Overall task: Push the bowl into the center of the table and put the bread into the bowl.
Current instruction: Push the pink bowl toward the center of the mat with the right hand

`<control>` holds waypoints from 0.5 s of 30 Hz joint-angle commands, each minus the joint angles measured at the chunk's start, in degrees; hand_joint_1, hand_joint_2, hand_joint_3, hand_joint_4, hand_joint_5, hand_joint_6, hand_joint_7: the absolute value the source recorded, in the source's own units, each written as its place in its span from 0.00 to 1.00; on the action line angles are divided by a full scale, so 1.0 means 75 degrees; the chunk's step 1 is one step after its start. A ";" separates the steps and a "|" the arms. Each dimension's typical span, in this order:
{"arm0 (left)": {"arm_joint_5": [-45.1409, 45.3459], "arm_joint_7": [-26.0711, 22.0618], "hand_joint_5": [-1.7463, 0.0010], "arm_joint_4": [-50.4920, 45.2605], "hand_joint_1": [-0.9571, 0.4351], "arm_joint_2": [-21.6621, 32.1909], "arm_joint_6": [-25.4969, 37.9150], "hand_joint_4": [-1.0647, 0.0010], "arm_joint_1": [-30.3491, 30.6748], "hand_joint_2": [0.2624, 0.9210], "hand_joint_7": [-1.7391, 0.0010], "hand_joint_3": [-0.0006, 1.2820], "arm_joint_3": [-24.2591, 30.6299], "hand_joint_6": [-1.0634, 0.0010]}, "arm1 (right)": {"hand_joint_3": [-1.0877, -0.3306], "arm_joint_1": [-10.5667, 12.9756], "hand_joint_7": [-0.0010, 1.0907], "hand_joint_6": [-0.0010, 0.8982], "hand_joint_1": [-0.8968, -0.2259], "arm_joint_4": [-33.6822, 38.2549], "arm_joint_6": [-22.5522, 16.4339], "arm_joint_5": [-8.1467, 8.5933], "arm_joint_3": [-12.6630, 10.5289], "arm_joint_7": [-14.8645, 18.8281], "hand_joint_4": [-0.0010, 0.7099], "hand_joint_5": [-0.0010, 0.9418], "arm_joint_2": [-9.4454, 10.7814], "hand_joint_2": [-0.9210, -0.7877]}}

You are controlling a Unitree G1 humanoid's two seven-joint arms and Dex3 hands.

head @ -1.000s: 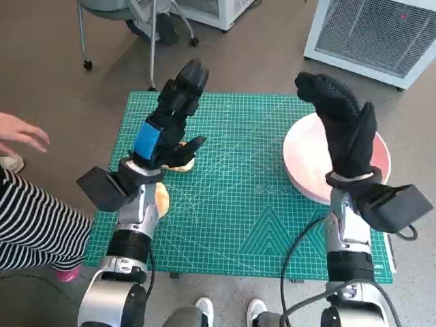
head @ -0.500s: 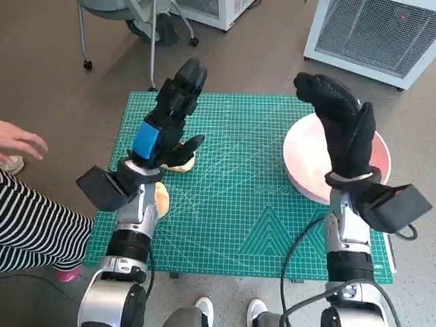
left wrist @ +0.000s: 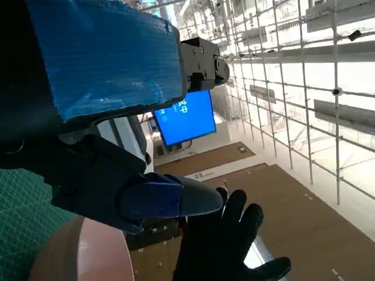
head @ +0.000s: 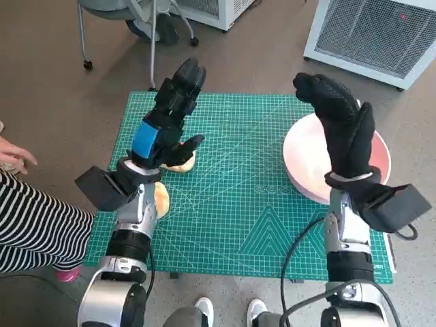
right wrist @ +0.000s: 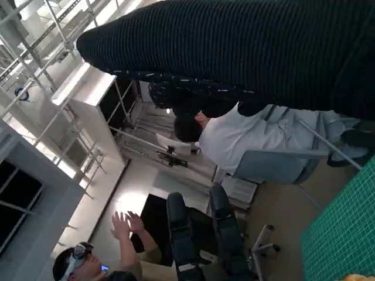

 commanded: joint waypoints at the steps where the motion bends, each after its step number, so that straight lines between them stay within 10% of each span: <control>1: -0.0059 -0.0005 0.99 -0.0110 0.19 -0.0037 0.0001 0.95 -0.0088 1.00 0.85 0.26 0.0007 1.00 | 0.50 0.0273 0.38 0.06 0.30 0.0072 0.0215 0.0417 -0.0368 0.0351 0.22 0.00 -0.0502 0.00; 7: -0.0015 0.0010 1.00 -0.0045 0.19 -0.0003 -0.0074 0.95 -0.0075 1.00 0.85 0.26 0.0035 1.00 | 0.50 0.0356 0.38 0.05 0.30 0.0154 0.0169 0.0623 -0.0890 0.0234 0.21 0.00 -0.0944 0.00; 15: 0.0027 0.0038 1.00 0.0125 0.19 0.0000 -0.0151 0.95 -0.0117 1.00 0.85 0.26 0.0072 1.00 | 0.46 0.0390 0.37 0.02 0.30 0.0517 -0.0139 0.0239 -0.1438 -0.0649 0.17 0.01 -0.1358 0.00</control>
